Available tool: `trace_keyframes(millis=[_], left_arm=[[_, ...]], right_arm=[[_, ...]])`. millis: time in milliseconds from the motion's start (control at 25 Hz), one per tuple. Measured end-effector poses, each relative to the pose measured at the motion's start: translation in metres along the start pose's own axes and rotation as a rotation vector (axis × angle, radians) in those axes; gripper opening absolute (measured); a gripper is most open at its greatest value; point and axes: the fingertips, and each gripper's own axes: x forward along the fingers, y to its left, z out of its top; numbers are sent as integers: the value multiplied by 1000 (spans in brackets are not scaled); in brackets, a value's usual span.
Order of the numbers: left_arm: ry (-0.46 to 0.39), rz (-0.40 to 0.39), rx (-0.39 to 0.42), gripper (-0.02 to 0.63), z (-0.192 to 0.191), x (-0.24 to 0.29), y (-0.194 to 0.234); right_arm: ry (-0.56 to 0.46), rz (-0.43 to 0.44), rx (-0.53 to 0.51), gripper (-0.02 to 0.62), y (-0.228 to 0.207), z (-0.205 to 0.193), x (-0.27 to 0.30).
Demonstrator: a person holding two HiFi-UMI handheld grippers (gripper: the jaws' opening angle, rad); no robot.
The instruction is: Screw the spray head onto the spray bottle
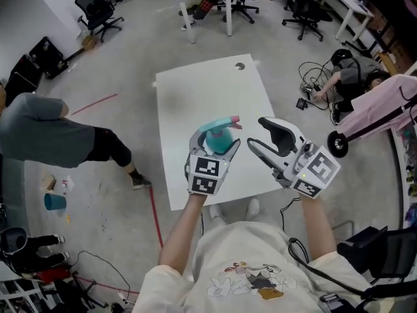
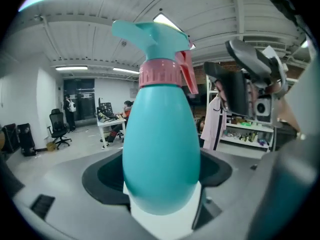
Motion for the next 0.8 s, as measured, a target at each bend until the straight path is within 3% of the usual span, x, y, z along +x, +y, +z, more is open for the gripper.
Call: trace_keyframes(millis=[120,200,440,520,600,800], left_arm=[[-33,37,5,404,-36,32,11],[-21,42,25,404,-69,60,11],[86,61,64,404,-163,126,8],[107,67,34,403,-181,138,9],[122,64,5,405,-194,143,7],[91,42,-30,405,-213,145,11]], right_arm=[[-34,-96,83,218,-14,-40,-11],[3,-189,72,218,-27,-78,-16],[320,-360,-14,215,-71,-226,-20],[376,-408,31,128,-91,-270,-25],[426,-435,73,72,-102,-306,-30],[507,-429,119,57,-100,-356,-25]])
